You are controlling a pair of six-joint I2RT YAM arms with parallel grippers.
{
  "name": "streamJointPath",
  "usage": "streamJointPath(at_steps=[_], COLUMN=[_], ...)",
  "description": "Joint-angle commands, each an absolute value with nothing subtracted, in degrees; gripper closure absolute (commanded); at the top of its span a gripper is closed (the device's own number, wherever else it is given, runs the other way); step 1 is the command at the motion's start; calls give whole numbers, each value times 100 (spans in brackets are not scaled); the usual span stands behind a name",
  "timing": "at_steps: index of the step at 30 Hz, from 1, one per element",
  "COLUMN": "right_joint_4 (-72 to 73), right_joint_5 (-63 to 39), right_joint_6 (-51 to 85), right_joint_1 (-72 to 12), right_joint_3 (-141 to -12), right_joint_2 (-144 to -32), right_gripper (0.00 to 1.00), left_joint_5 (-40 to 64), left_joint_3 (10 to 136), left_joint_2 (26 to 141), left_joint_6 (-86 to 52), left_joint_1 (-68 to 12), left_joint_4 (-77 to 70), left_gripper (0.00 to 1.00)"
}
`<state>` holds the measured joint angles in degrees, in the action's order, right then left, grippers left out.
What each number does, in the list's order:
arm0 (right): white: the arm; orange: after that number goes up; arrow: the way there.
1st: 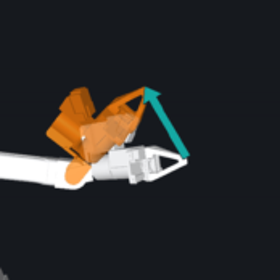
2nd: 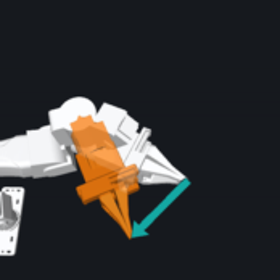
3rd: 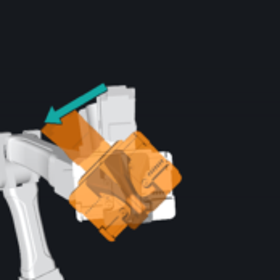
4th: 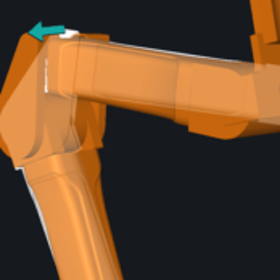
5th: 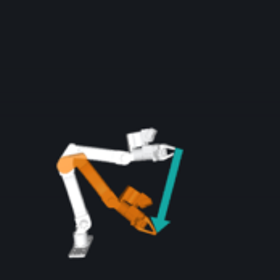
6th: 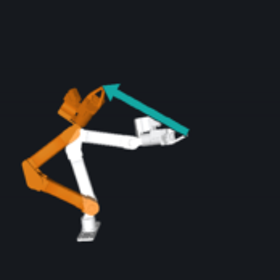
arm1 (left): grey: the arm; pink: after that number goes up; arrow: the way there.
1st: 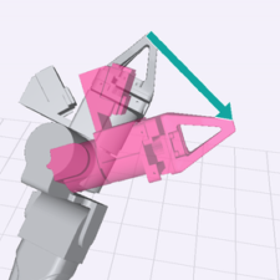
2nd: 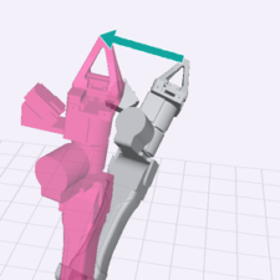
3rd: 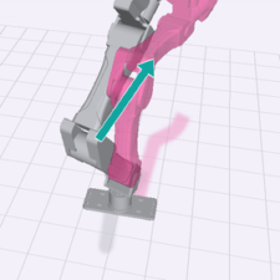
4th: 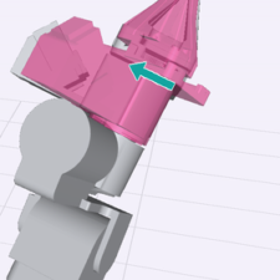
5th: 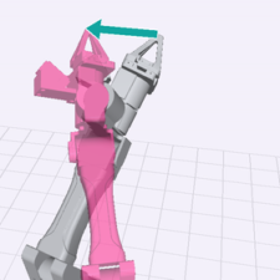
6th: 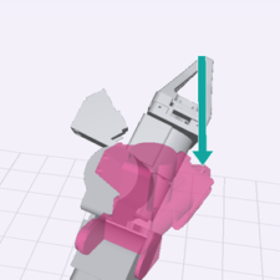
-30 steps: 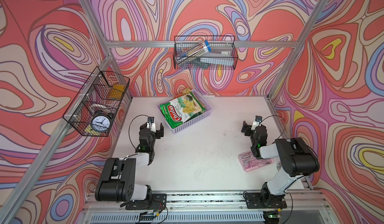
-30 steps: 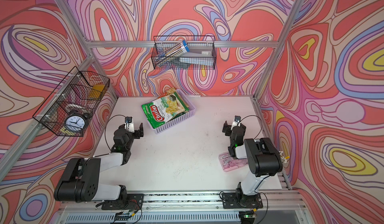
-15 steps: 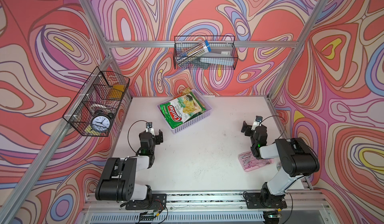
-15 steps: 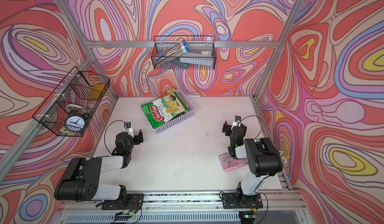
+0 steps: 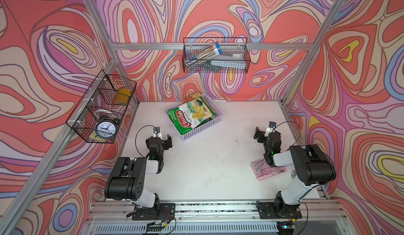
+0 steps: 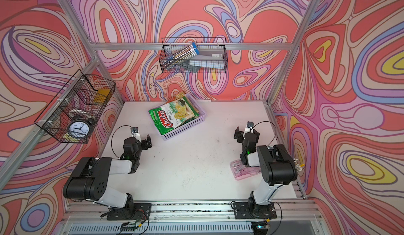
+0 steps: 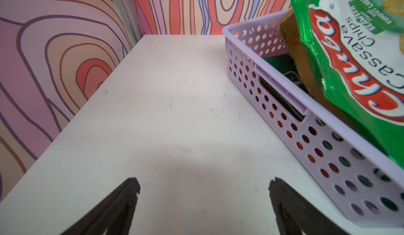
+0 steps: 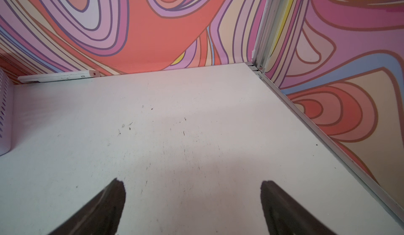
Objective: Put the potato chips into the basket
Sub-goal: Reset both arms
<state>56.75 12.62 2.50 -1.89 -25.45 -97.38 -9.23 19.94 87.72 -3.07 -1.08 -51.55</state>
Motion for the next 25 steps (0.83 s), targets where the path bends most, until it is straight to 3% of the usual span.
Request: streamJointPath(at_steps=[1, 25], right_joint_4=[5663, 5656], right_joint_5=[1315, 1302], right_joint_6=[275, 264], right_joint_1=[-167, -166], right_joint_3=[-2598, -2602], right_joint_2=[-9738, -9738], right_gripper=[2, 2], left_joint_5=[-987, -986], left_joint_3=[2044, 2031], left_joint_2=[8773, 8794], left_joint_6=[-370, -361], left_joint_1=[-90, -97], left_joint_4=[-5223, -5291], left_gripper=[1, 1])
